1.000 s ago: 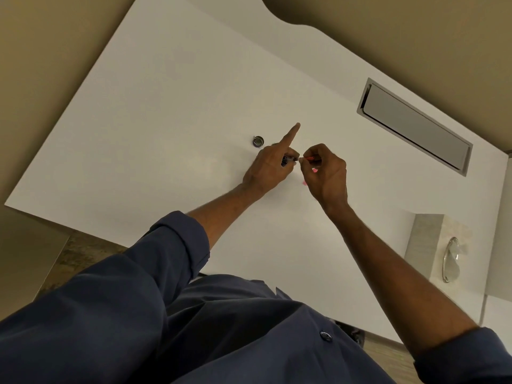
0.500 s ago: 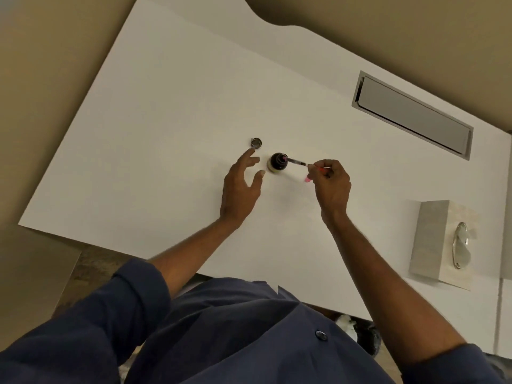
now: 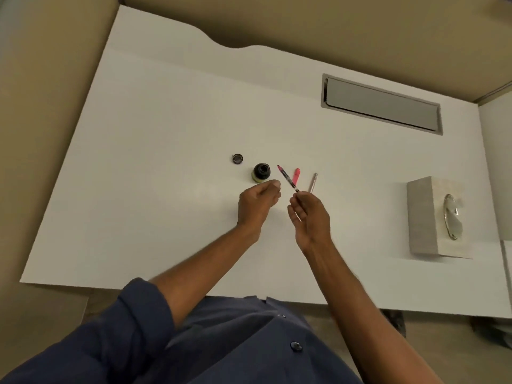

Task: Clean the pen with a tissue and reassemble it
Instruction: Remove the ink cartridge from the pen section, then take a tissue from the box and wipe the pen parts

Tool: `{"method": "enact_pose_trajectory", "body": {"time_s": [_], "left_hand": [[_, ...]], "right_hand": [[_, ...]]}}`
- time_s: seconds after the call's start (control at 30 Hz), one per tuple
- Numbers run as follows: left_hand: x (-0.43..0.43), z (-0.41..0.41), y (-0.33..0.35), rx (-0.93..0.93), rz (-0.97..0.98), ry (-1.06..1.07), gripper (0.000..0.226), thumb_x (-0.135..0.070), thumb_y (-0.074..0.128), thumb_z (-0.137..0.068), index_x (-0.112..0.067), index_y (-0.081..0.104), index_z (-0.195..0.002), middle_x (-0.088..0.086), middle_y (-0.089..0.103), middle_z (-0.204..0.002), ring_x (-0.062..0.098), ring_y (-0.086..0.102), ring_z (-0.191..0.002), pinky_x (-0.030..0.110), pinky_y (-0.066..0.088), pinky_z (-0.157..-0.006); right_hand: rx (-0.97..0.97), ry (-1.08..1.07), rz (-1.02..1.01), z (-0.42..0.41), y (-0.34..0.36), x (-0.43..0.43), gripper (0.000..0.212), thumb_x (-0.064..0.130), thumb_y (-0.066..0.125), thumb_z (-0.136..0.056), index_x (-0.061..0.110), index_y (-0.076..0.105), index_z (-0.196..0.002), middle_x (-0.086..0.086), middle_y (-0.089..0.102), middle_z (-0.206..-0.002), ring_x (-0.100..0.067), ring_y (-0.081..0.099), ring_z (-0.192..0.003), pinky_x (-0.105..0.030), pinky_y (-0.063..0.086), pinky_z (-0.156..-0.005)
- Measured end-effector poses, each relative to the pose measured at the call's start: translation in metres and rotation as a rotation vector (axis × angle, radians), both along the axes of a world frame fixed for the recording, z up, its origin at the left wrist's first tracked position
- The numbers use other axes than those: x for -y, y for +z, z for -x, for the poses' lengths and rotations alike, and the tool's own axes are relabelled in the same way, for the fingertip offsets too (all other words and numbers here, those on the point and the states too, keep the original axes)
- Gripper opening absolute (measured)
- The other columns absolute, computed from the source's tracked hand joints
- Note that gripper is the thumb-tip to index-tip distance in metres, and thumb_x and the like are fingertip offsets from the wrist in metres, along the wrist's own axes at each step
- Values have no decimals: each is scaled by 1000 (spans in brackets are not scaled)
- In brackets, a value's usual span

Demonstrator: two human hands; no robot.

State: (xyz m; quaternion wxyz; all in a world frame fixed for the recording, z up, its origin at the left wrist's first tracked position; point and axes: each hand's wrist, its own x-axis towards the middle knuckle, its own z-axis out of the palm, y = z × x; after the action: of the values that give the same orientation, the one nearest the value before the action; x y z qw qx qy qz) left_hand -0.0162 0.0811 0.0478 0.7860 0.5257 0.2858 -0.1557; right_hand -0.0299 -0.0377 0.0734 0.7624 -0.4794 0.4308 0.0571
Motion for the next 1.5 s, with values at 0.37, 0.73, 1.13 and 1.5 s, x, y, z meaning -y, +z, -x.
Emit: {"method": "enact_pose_trajectory", "body": {"time_s": [0.37,0.73,1.13,1.5], "left_hand": [[25,4,38,90,15,-237,20,-26,77,-89,-17,80,-106,6,77,-92,16,68,-84,41,55,-99],[89,1,63,216,-192,-389,35,-23,89,-75,-14,77,-106,-1,80,-92,11,76,-90,36,58,-95],[197,2,47,201,-282,-307,31,-18,88,-75,-15,76,-103,2,80,-91,16,77,-89,21,58,-76],[236,11,42,177,-321,-324,32,-15,87,-76,-13,75,-106,2,80,-91,16,77,-89,22,59,-77]], "right_hand": [[73,-162,-329,47,6,-3,12,12,64,-97,8,69,-107,-7,73,-96,-16,71,-86,-34,55,-97],[-21,-175,-60,80,3,136,22,30,69,-98,14,73,-114,-6,75,-115,-22,69,-114,-40,51,-103],[55,-72,1127,41,-11,408,47,21,84,-85,10,61,-124,-4,63,-122,-19,62,-101,-34,55,-86],[8,240,1333,6,-26,467,16,6,65,-91,10,77,-101,-8,76,-98,-27,70,-95,-26,41,-74]]}}
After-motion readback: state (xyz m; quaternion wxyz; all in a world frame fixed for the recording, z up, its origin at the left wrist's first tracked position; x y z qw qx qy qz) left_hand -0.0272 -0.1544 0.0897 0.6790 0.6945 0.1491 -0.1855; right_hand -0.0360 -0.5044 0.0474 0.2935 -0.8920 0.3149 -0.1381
